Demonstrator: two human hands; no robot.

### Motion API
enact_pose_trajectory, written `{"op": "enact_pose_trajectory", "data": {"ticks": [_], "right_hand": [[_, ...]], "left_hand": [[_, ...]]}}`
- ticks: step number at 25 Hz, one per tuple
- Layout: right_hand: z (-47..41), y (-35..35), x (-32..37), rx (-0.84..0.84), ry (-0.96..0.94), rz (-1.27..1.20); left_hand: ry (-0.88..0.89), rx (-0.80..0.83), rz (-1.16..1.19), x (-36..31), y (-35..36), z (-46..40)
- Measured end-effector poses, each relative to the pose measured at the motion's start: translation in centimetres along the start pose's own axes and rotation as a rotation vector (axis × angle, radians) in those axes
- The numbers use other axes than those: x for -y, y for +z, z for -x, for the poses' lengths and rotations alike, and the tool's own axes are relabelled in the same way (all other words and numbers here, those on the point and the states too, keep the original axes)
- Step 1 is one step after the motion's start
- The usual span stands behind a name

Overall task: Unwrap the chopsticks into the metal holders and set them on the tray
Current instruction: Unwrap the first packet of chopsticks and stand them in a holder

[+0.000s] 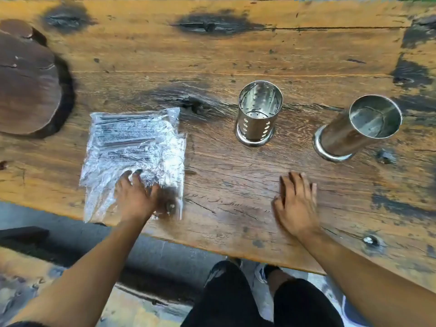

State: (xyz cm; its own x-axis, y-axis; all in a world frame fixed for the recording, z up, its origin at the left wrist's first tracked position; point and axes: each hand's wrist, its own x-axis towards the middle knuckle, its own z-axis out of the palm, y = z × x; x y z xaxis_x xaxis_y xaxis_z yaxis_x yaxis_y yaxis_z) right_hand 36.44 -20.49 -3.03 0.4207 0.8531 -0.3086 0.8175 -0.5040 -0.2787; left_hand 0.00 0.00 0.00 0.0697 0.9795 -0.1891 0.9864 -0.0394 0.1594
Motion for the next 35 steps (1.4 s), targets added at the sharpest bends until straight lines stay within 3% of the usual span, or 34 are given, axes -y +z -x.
{"op": "enact_pose_trajectory", "data": {"ticks": [3,6,10,16,23,35], "right_hand": [[-1.1,1.8,1.2,-0.079,0.083,0.000],[-1.0,3.0,1.8,-0.154,0.106,0.001],[-0.9,3.5,1.5,-0.250,0.118,0.018],[-1.2,3.4,1.9,-0.244,0.131,0.032],[-1.2,3.3,1.7,-0.245,0.132,0.038],[-0.4,3.0,-1.4,-0.166,0.019,-0.081]], "left_hand": [[-0.001,0.098,-0.119,2.4,0.7,-3.9],[0.125,0.150,-0.141,3.1,1.6,-5.8],[0.145,0.165,-0.129,2.9,2.9,-6.0],[0.148,0.141,-0.081,1.9,4.4,-4.3],[0.263,0.144,-0.069,-3.7,6.9,1.3],[0.271,0.199,-0.070,-15.0,10.1,8.6]]}}
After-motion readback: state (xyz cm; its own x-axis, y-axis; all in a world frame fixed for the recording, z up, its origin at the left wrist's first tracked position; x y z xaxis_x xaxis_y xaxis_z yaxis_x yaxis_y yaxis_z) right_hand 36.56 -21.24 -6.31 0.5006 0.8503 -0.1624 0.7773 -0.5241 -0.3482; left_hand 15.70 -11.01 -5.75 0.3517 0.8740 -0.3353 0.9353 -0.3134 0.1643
